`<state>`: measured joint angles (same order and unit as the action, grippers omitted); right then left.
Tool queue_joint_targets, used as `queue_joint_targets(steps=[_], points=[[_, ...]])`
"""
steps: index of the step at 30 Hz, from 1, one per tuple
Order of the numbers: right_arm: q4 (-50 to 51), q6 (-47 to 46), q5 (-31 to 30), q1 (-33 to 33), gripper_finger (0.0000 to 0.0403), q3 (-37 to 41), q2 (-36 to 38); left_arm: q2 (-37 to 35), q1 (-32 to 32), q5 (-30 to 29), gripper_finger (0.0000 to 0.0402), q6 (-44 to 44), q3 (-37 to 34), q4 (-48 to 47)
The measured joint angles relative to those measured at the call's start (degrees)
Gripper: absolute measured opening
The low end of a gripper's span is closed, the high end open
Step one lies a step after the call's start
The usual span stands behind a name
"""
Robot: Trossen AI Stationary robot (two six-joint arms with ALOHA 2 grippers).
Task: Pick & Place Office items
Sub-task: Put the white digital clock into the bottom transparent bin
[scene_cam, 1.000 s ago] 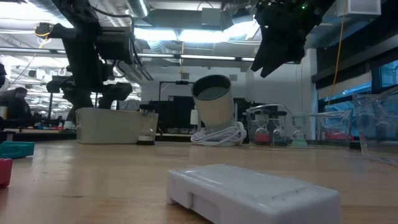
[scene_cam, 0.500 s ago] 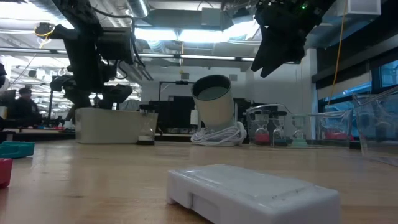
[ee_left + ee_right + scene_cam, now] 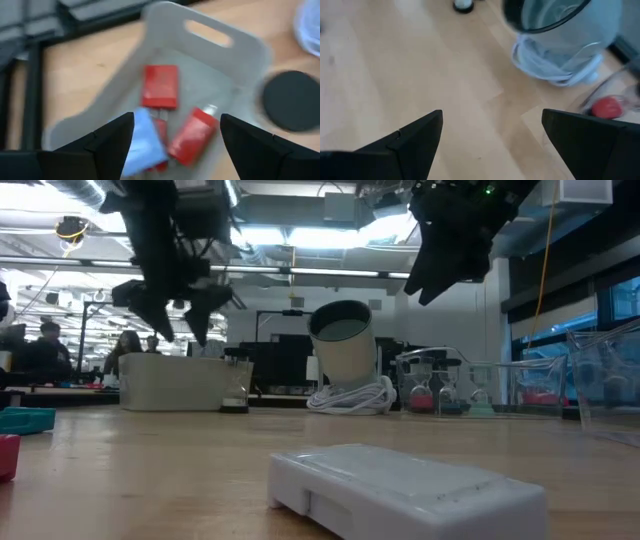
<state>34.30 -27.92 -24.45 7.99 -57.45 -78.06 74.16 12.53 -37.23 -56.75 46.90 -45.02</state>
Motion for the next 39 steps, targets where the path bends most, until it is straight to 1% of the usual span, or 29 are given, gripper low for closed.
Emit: queue_joint_targets(steps=[4,7,13,16,18,23,26,32,36,37,39], points=[[-0.15,0.22,5.9,1.32,0.0343,0.0,0.0,-0.14,-0.49,8.25,0.0295,1.45,2.91,0.11],[-2.12,1.74,5.82,4.35,0.0343,0.02,-0.02,-0.14,-2.85,9.28,0.029,2.1,4.26,0.5],[-8.57,7.64,5.15,11.16,0.0343,0.0,-0.6,-0.14,-9.89,7.61,0.0274,2.62,6.53,0.64],[-10.63,10.4,6.05,13.86,0.0343,0.0,-1.76,-0.14,-14.01,6.71,0.0267,1.28,7.7,0.66],[-11.97,10.53,6.1,15.25,0.0343,0.02,-3.04,-0.14,-16.89,5.66,0.0264,0.19,8.74,0.63],[-18.03,5.66,6.25,17.14,0.0343,0.0,-7.8,-0.16,-24.72,2.26,0.026,-2.32,10.95,0.75],[-21.57,5.29,7.2,18.0,0.0343,0.0,-11.44,-0.18,-28.89,0.29,0.026,-4.01,11.25,0.81],[-32.91,11.96,12.15,20.3,0.0343,0.02,-18.55,-0.18,-35.73,-0.87,0.026,-7.45,11.25,0.91],[-41.59,15.64,14.18,21.34,0.0343,0.01,-22.56,-0.18,-39.52,-2.35,0.026,-9.41,11.25,1.24],[-43.54,15.24,14.14,21.53,0.0343,0.02,-23.47,-0.18,-40.4,-2.8,0.026,-10.2,11.25,1.33],[-46.78,9.67,12.82,21.78,0.0343,0.01,-24.79,-0.18,-42.01,-3.63,0.026,-11.63,11.25,1.36]])
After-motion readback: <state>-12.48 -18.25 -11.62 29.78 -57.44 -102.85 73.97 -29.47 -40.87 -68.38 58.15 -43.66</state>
